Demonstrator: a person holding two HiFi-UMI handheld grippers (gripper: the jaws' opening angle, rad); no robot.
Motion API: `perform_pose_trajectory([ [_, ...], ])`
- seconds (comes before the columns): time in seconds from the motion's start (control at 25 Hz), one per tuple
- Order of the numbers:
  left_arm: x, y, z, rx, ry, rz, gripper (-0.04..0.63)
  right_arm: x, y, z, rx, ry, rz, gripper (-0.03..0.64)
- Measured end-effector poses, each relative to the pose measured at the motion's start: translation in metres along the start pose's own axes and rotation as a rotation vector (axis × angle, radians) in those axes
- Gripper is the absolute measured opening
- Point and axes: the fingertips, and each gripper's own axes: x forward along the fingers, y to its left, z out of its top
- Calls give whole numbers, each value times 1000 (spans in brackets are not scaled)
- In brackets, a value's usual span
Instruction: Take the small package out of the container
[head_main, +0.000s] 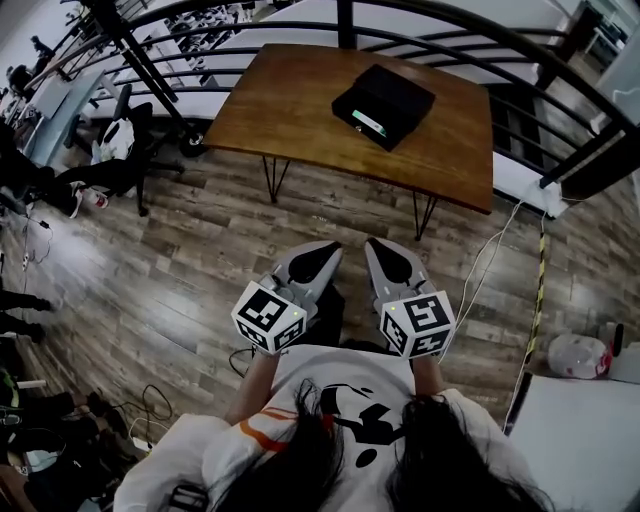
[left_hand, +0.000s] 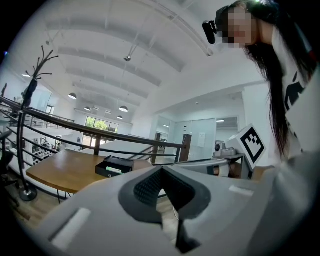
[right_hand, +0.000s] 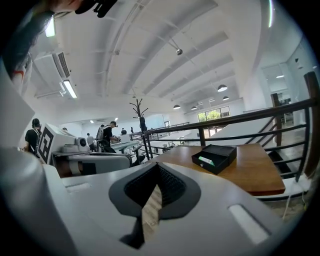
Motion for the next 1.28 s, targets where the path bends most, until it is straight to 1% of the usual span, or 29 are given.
perform_pose_trajectory([
  [0.12, 12, 30, 5, 7, 16, -15, 0, 29, -7, 7, 14, 4, -5, 26],
  [0.28, 32, 82, 17, 16, 30, -31, 0, 76, -20, 21, 32, 13, -20, 26],
  [0.44, 53, 121, 26, -2, 38, -56, 0, 114, -34, 32, 41, 32, -42, 26],
  [0.72, 84, 172, 41, -7, 40, -115, 0, 165, -51, 46, 50, 64, -83, 26],
  [1.04, 100, 229, 55, 25, 39, -132, 0, 209, -69, 61, 49, 61, -144, 26],
  [1.16, 106, 243, 60, 35, 37, -146, 0, 218, -75, 67, 46, 51, -168, 26],
  [1.28, 112, 247, 61, 36, 37, -162, 0, 219, -80, 71, 41, 48, -192, 26],
])
